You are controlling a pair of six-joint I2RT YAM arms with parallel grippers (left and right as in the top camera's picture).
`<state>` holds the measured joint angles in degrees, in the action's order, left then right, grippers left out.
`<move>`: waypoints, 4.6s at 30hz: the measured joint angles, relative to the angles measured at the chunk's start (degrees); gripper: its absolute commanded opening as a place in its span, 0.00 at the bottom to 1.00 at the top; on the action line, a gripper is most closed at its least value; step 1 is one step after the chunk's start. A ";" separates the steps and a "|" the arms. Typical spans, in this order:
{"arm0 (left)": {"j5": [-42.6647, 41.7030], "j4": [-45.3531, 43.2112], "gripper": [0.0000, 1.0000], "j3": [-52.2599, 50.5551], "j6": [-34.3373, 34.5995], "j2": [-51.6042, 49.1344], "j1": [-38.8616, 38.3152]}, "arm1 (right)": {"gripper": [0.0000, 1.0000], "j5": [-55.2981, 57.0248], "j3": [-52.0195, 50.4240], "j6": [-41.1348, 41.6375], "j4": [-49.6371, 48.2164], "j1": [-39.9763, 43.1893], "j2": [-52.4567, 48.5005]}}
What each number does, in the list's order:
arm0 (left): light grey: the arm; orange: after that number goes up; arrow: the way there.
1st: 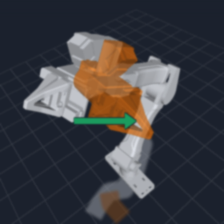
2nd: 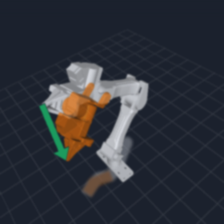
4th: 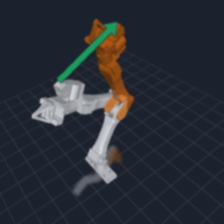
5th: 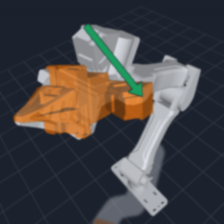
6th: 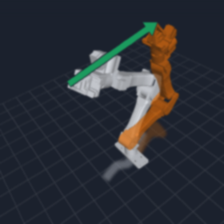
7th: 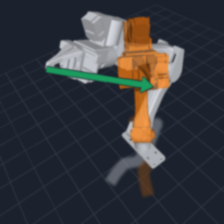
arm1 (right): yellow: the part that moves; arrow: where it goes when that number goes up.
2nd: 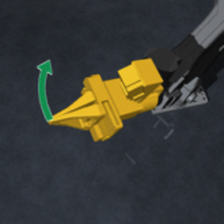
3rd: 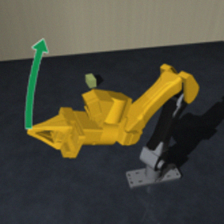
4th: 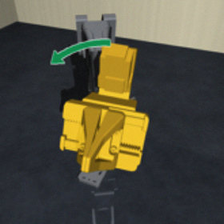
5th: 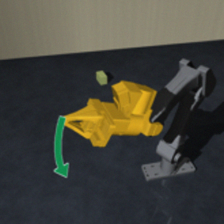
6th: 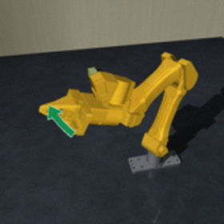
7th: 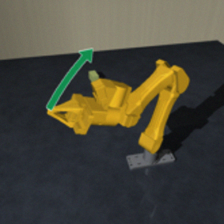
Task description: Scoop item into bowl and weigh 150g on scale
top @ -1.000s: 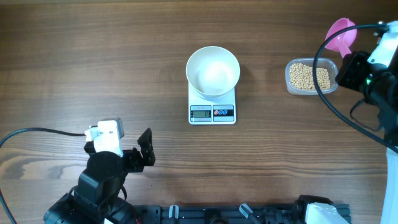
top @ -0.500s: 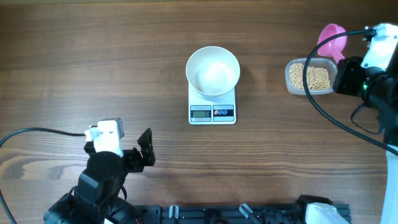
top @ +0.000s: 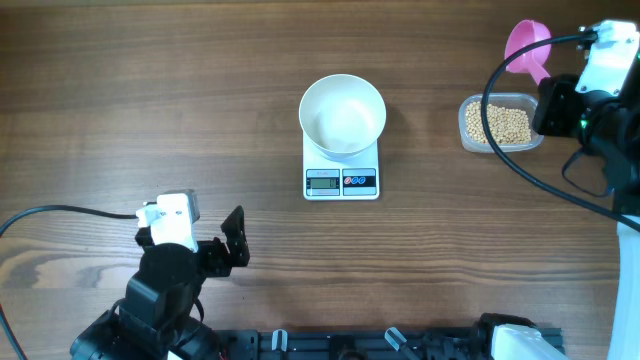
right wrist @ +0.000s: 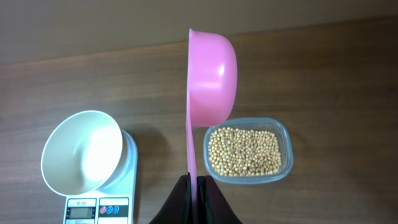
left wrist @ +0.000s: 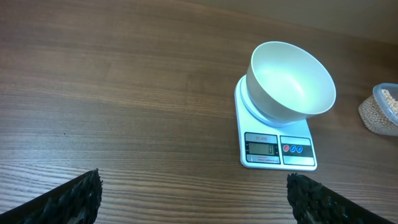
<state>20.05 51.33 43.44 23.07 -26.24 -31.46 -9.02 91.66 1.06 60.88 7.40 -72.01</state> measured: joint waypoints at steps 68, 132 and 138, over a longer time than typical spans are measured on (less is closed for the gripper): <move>0.00 0.09 1.00 0.00 0.00 0.00 0.00 | 0.04 -17.49 0.00 -1.40 6.19 11.91 -0.04; -6.43 -14.36 1.00 7.21 -1.31 -10.29 4.31 | 0.04 2.19 0.00 -13.42 5.79 8.79 -15.02; -9.84 -5.60 1.00 20.31 -2.21 -21.18 12.37 | 0.04 7.96 0.00 -13.81 5.51 4.66 -17.42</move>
<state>10.22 45.74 63.75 20.86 -47.42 -19.09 -1.06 91.66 -12.75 66.39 12.05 -89.43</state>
